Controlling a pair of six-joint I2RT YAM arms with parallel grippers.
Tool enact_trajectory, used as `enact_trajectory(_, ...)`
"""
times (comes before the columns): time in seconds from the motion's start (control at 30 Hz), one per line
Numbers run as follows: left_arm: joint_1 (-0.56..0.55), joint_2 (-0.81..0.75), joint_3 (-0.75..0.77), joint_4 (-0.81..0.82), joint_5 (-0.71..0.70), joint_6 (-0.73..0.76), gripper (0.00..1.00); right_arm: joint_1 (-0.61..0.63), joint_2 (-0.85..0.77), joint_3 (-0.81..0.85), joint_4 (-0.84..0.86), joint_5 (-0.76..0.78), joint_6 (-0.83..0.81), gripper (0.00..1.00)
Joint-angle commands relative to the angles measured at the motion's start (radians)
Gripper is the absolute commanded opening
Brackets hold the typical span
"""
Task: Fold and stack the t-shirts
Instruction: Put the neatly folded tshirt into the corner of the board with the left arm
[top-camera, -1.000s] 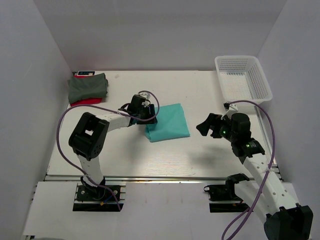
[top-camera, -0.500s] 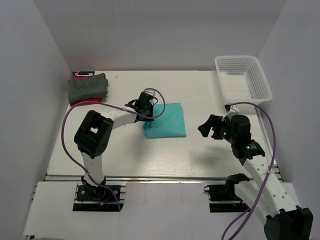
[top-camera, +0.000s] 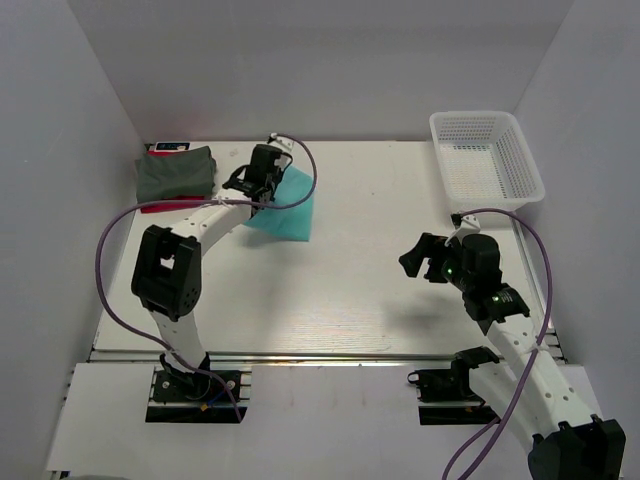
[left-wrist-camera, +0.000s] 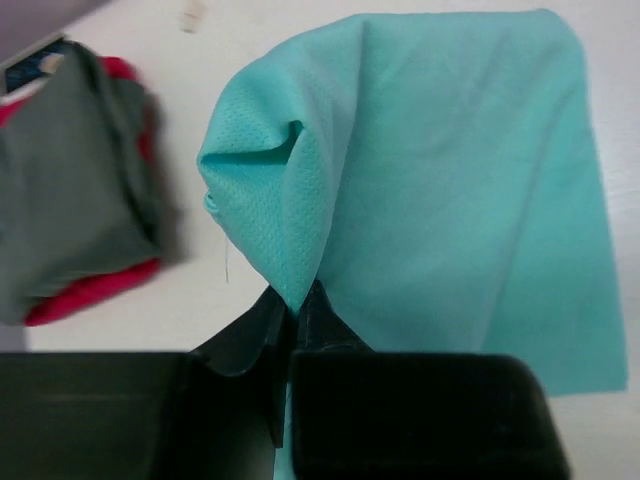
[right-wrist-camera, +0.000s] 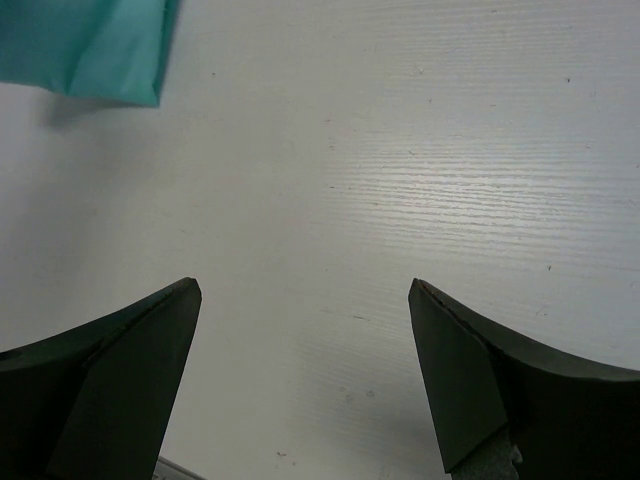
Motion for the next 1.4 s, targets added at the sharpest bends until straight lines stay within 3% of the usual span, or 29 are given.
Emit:
enact_trajectory(0.0,0.060,-0.056,0.051,0.001,-0.081,0.171,0.00,-0.003,0.009,0.030,-0.006,0.030,-0.001,0.90)
enact_trajectory(0.13,0.121,-0.065,0.062,0.052,-0.064,0.296,0.00,-0.003,0.037,0.042,-0.011,0.039,0.013,0.90)
enact_trajectory(0.4,0.238,-0.008,0.213,0.057,-0.002,0.402,0.00,-0.001,0.089,0.062,-0.009,0.044,0.034,0.90)
enact_trajectory(0.73,0.337,0.099,0.500,-0.083,0.071,0.392,0.00,-0.003,0.089,0.078,-0.021,0.107,0.049,0.90)
enact_trajectory(1.37,0.503,0.217,0.579,-0.046,0.093,0.323,0.00,-0.003,0.097,0.119,-0.044,0.144,0.060,0.90)
